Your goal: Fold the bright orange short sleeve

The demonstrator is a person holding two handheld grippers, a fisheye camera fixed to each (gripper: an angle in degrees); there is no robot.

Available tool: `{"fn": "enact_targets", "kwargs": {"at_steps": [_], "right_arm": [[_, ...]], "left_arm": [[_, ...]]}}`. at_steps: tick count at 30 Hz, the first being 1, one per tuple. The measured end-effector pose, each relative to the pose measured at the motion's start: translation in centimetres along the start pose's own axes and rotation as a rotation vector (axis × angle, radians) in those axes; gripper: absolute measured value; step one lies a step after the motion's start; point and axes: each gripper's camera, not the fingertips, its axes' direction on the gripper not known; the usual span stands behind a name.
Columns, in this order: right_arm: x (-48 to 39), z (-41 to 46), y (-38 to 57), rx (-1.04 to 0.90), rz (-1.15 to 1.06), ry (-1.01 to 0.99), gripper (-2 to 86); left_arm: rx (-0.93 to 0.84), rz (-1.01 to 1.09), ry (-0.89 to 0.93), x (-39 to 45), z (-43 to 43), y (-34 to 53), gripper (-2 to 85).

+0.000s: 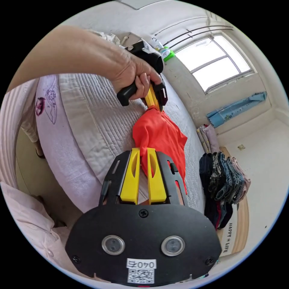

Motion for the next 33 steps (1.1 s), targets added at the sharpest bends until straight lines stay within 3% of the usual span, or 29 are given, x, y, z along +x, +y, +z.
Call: {"fn": "enact_targets", "kwargs": {"at_steps": [3,8,12,16,20,24,26,29,33], "right_arm": [[1.6,-0.9,-0.5,0.003,-0.004,-0.024,2.0],[10.0,-7.3,-1.6,0.188,0.207,-0.304,0.9],[18.0,-11.2,-0.4,0.376,0.416,-0.549,1.0],[26.2,-8.9,4.9,0.523,0.729,-0.873,1.4],[28.7,0.2,11.9,0.358,1.055,-1.056,3.5],[29.4,5.3,16.7,0.010,1.156,-0.909,6.7],[31.5,3.7,17.9,-0.050,1.110,-0.689,7.3],[33.9,0.9,16.4,0.008,1.009,-0.474,3.4],[34.1,1.1,10.8,0.080,0.853,-0.478,-0.3]], "left_arm": [[0.061,0.002,0.060,0.5,-1.5,1.2,-1.4],[0.194,0.108,0.163,5.2,-7.1,4.4,-1.4],[0.295,0.299,-0.020,15.1,-11.4,8.3,-1.3],[0.293,0.454,-0.181,22.3,-8.9,10.5,-1.3],[0.115,0.473,-0.327,24.5,3.0,9.9,-1.2],[-0.141,0.459,-0.508,22.5,17.8,10.7,-1.0],[-0.095,0.477,-0.487,22.9,18.7,11.9,-1.1],[0.093,0.513,-0.432,24.8,14.8,13.6,-1.1],[0.176,0.556,-0.511,25.7,10.8,16.3,-0.9]]}}
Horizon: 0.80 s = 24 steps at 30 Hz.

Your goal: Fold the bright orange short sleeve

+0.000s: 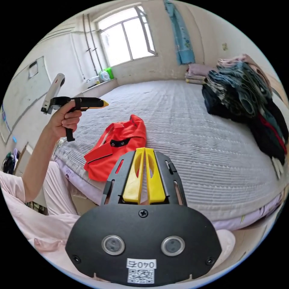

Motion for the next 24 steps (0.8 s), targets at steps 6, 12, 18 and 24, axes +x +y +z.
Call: {"fn": "enact_targets", "kwargs": {"at_steps": [6,12,18,24], "right_arm": [[-3.8,8.3,-3.1,-0.167,-0.057,0.008,-0.9],[-2.7,7.5,-6.4,-0.165,-0.029,0.167,-1.0],[-4.7,13.0,-15.5,-0.208,-0.117,-0.102,-1.0],[1.1,21.0,-17.9,-0.367,0.142,-0.012,-1.0]], "left_arm": [[-0.191,0.174,-0.147,4.8,5.5,6.8,-0.8],[-0.128,0.042,-0.244,2.3,6.5,8.0,-0.8],[-0.159,0.076,-0.211,1.9,8.5,6.0,-0.9],[-0.228,0.102,-0.253,1.5,11.0,7.5,-0.9]]}}
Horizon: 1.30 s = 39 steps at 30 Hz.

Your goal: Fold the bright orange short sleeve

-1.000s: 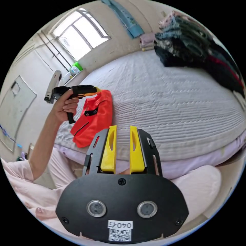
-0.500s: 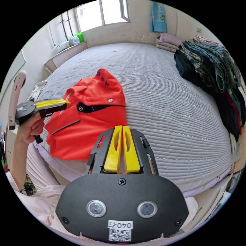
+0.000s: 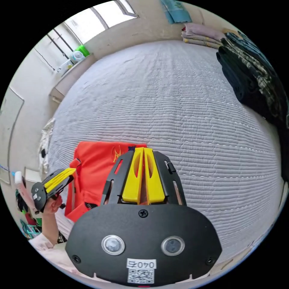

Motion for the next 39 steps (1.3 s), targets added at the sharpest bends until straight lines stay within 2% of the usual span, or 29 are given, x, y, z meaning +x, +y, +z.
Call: {"fn": "enact_targets", "kwargs": {"at_steps": [1,3,5,7,9,11,14,16,18,20,22,25,28,32,36,39], "right_arm": [[0.0,-1.4,0.4,0.037,-0.012,-0.052,-1.0],[-1.2,-3.9,1.6,0.141,-0.061,-0.026,-1.0],[-3.6,-4.9,2.5,0.186,-0.154,-0.003,-1.0],[-4.8,-2.9,2.5,0.118,-0.209,-0.005,-1.0],[-5.2,1.5,2.3,-0.077,-0.251,0.053,-1.0],[-4.8,-0.4,3.8,-0.011,-0.188,0.044,-1.0],[-6.7,-6.4,9.8,0.175,-0.260,0.092,-1.0],[-7.7,-7.8,14.4,0.191,-0.318,-0.001,-0.9],[-8.7,-6.3,18.3,0.112,-0.382,-0.052,-0.9],[-9.7,-1.9,21.4,-0.053,-0.402,0.137,-0.8],[-11.4,-3.9,23.7,0.082,-0.406,0.159,-0.4],[-16.6,-7.2,28.7,0.264,-0.584,0.121,1.4],[-21.3,-5.1,32.9,0.220,-0.756,0.171,8.4],[-25.2,-2.2,37.3,0.197,-0.885,0.227,10.7],[-27.1,-0.1,39.0,0.225,-0.906,0.346,9.1],[-27.3,0.6,38.8,0.278,-0.827,0.458,2.4]], "left_arm": [[0.005,-0.012,-0.008,-0.1,-0.4,0.1,-0.9],[0.129,-0.044,-0.025,-0.9,-3.1,1.1,-0.9],[0.172,-0.069,-0.008,-1.3,-4.0,1.4,-0.9],[0.135,-0.053,0.014,-1.4,-3.1,1.1,-0.9],[-0.030,-0.064,0.014,-2.0,0.1,0.8,-0.9],[0.043,-0.150,0.064,-4.1,-1.3,2.1,-0.9],[0.152,-0.237,0.038,-7.4,-5.3,5.5,-0.9],[0.135,-0.251,0.103,-8.7,-6.2,7.3,-0.9],[0.090,-0.276,0.212,-9.9,-5.9,9.3,-0.9],[0.060,-0.292,0.226,-10.5,-5.3,10.4,-0.9],[0.032,-0.300,0.224,-11.3,-4.8,11.1,-0.9],[-0.010,-0.292,0.333,-12.6,-3.9,11.5,-1.2],[-0.048,-0.309,0.472,-14.2,-2.5,11.3,-1.3],[-0.057,-0.365,0.645,-17.5,-1.4,10.9,-1.1],[-0.032,-0.385,0.756,-20.3,-1.5,10.3,-0.8],[-0.019,-0.371,0.803,-21.7,-1.6,9.9,-0.3]]}}
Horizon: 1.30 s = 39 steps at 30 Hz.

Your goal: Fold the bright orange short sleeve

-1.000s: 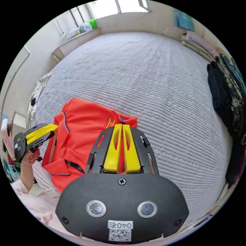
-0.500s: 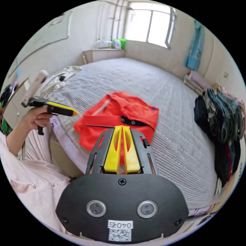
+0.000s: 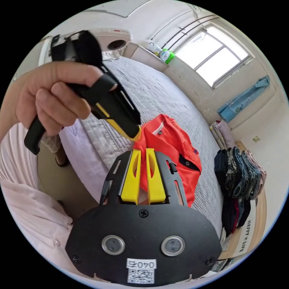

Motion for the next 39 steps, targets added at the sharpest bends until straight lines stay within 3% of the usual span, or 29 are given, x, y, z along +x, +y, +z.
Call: {"fn": "enact_targets", "kwargs": {"at_steps": [5,11,14,19,21,24,30,32,35,39], "right_arm": [[2.9,-3.5,0.9,0.056,0.034,-0.018,-0.5],[3.3,-6.0,2.4,0.080,-0.067,0.080,-0.7],[3.7,-7.1,3.3,0.081,-0.088,0.105,-0.7],[5.8,-8.9,4.3,0.095,-0.100,0.111,0.0],[6.7,-9.4,4.8,0.092,-0.105,0.101,1.2],[10.6,-10.7,6.2,0.048,-0.055,0.015,7.1],[34.2,-11.4,16.0,0.001,0.590,-0.353,9.7],[42.4,-8.3,20.3,0.011,0.772,-0.574,9.4],[49.4,-3.4,23.5,0.017,0.927,-0.871,9.0],[53.1,0.3,25.2,-0.009,1.023,-1.070,10.1]], "left_arm": [[0.070,-0.015,0.019,-2.2,-3.2,-1.7,7.5],[0.053,-0.045,0.305,-5.4,-3.6,-7.1,16.6],[0.094,-0.123,0.339,-6.7,-4.0,-9.3,16.4],[-0.049,-0.127,0.248,-5.5,-1.4,-11.8,13.0],[-0.084,-0.172,0.286,-5.5,0.0,-12.7,2.1],[-0.060,-0.198,0.271,-5.3,0.7,-13.5,-0.7],[-0.083,-0.142,0.216,-3.8,1.2,-13.6,-1.3],[-0.082,-0.139,0.206,-3.3,1.5,-13.6,-1.3],[-0.076,-0.101,0.116,-1.6,2.1,-13.4,-1.1],[-0.083,0.036,-0.064,2.6,3.0,-13.1,-0.6]]}}
